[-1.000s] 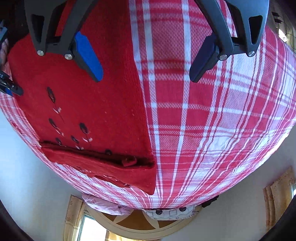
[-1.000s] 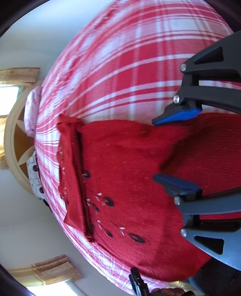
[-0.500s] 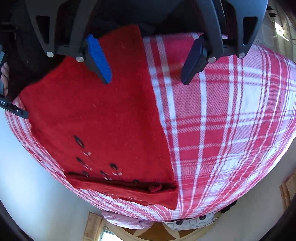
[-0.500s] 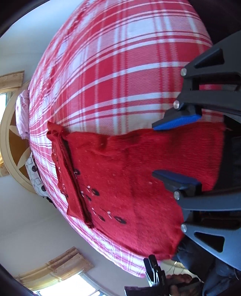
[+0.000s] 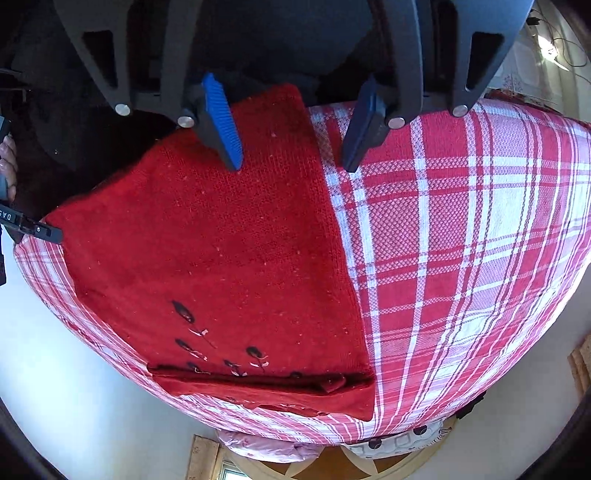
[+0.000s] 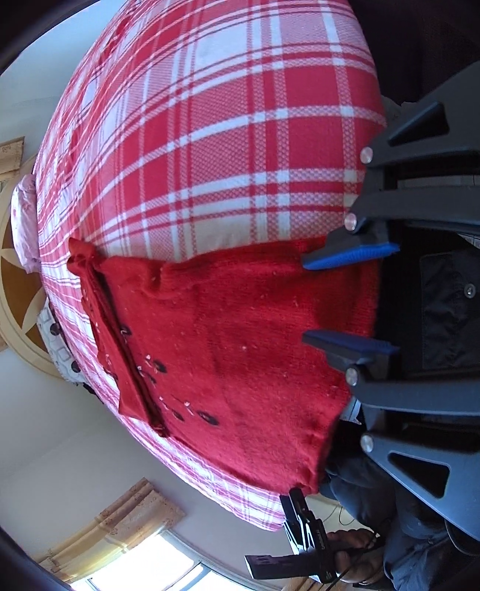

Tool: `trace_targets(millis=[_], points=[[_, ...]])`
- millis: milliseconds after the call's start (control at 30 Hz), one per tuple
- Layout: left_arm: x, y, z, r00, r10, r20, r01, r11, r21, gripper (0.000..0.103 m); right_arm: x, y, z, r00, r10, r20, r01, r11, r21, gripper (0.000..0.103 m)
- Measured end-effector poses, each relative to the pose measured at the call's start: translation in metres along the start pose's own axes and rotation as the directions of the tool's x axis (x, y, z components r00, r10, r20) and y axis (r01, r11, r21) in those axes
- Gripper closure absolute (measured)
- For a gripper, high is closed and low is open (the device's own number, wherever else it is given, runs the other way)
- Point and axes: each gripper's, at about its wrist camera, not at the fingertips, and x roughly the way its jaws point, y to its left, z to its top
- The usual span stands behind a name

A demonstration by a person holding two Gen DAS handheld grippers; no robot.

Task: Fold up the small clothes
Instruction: 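Move both tools down to the cardigan hem, then close the left tool on the hem while the right tool grasps it too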

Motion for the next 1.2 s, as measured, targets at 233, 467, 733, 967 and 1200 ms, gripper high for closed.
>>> trace_targets(millis=[233, 467, 733, 967, 1200], points=[[0.000, 0.005, 0.001, 0.999, -0.031, 0.009, 0.031, 0.999, -0.031, 0.043, -0.026, -0.014, 0.005, 0.995, -0.017, 0.094, 0.011, 0.998, 0.063, 0.055], [0.005, -0.002, 0.002, 0.999, -0.032, 0.011, 0.032, 0.999, 0.009, 0.034, -0.011, -0.024, 0.002, 0.999, 0.010, 0.036, -0.014, 0.995, 0.097, 0.052], [0.003, -0.002, 0.003, 0.999, -0.033, 0.031, 0.032, 0.998, 0.048, 0.073, -0.001, -0.011, -0.002, 1.000, 0.024, -0.014, -0.024, 0.999, 0.035, 0.087], [-0.005, 0.012, 0.006, 0.987, -0.153, 0.037, 0.154, 0.988, -0.006, 0.096, -0.009, -0.017, 0.001, 0.982, 0.185, 0.022, -0.186, 0.977, 0.100, 0.092], [-0.040, 0.022, 0.019, 0.961, -0.219, 0.167, 0.227, 0.974, -0.028, 0.096, -0.034, -0.022, 0.012, 0.937, 0.315, 0.149, -0.336, 0.931, 0.144, 0.093]])
